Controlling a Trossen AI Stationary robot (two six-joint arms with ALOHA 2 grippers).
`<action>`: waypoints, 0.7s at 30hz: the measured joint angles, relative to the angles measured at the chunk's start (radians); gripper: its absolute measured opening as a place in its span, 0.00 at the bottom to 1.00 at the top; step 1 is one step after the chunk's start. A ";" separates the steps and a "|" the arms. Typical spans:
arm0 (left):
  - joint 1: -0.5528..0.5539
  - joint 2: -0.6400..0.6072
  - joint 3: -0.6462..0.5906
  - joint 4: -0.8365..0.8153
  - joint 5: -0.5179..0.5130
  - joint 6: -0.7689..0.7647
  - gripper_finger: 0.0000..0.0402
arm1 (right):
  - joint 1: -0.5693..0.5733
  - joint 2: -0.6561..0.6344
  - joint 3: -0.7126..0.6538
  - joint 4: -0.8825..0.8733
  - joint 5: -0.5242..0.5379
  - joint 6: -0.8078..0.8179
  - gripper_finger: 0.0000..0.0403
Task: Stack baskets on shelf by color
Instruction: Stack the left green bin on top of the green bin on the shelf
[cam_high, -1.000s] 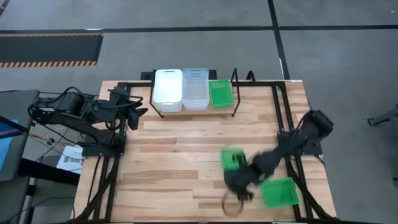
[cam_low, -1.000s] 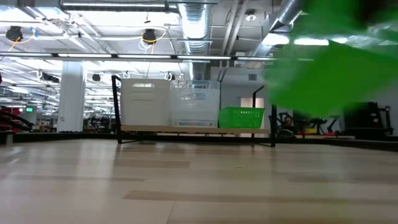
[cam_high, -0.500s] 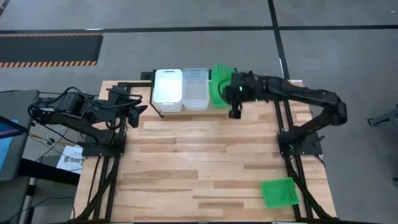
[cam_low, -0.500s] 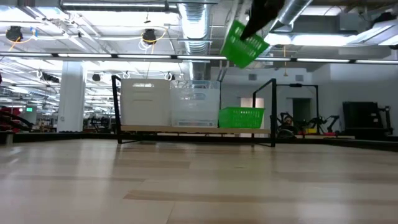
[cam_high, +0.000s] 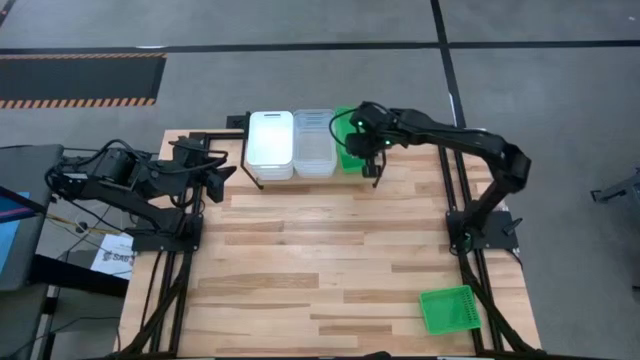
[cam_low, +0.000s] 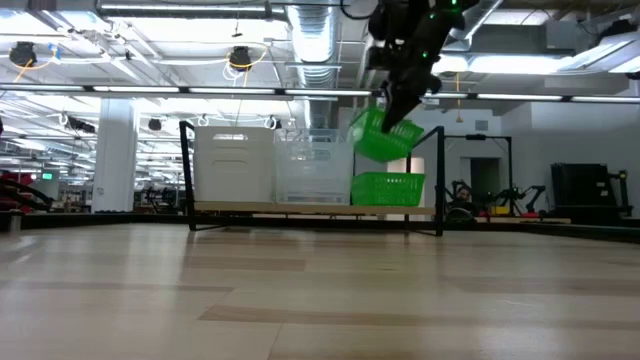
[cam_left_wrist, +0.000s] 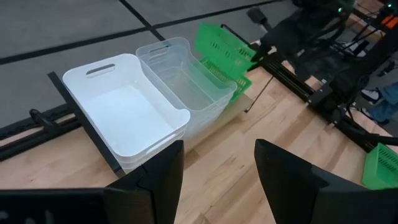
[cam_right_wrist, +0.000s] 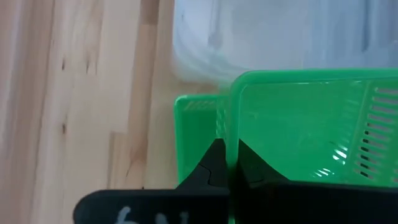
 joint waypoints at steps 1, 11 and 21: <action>0.000 0.000 0.000 0.000 -0.001 0.000 0.46 | -0.004 0.009 0.000 -0.007 -0.001 -0.009 0.01; 0.000 0.000 0.000 0.000 -0.002 -0.006 0.46 | -0.012 0.089 0.001 -0.075 0.000 -0.077 0.01; 0.000 0.000 0.000 0.000 -0.001 -0.006 0.46 | -0.010 0.142 0.000 -0.072 0.000 -0.081 0.02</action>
